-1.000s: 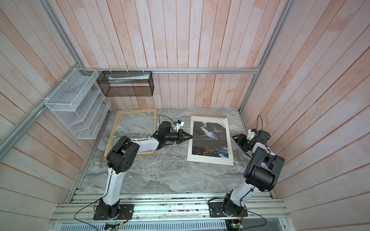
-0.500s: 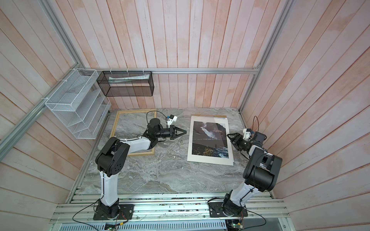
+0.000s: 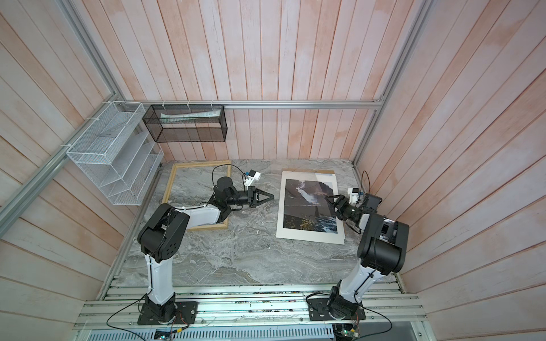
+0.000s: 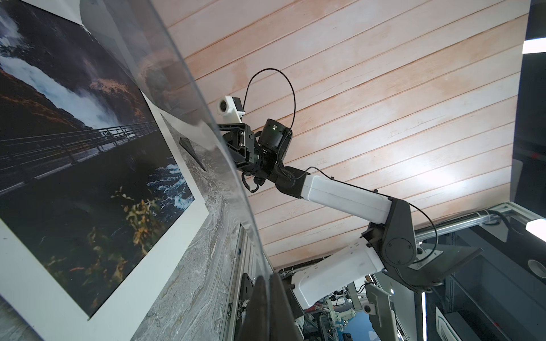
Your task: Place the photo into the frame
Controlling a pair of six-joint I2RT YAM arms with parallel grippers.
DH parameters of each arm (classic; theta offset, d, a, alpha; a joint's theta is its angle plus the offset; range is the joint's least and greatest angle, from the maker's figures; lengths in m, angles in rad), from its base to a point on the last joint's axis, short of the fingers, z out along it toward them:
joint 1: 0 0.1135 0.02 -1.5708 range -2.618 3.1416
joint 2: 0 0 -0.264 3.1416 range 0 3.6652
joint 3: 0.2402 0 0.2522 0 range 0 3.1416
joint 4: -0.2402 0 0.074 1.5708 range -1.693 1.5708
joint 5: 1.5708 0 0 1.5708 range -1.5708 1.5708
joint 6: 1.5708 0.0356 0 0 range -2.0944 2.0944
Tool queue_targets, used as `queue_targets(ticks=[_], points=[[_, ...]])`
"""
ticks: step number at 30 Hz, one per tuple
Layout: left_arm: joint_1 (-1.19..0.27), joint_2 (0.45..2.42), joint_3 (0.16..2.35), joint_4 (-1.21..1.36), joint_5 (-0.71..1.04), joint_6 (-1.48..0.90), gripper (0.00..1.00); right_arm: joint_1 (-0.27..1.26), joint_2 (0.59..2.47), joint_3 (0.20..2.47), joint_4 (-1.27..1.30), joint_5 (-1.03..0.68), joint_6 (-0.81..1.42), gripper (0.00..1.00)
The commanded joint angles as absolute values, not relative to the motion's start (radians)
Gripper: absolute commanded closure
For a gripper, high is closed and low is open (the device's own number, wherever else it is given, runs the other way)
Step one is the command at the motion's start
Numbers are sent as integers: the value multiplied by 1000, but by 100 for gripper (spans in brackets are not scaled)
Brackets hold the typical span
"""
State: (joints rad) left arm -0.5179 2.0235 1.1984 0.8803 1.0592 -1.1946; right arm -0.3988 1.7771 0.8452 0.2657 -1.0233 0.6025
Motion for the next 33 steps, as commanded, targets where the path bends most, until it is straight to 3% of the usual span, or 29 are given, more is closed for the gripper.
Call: queue_targets(ticks=[1,21,33], points=[[-517,1990,1193,976,1093,-1193,100,-394,1808,834,315,-1050,620,27],[-517,1991,1170,997,1132,-1204,100,-356,1879,811,694,-1258,891,33],[-516,1946,1118,879,1155,-1114,100,-382,1761,842,634,-1251,875,36]])
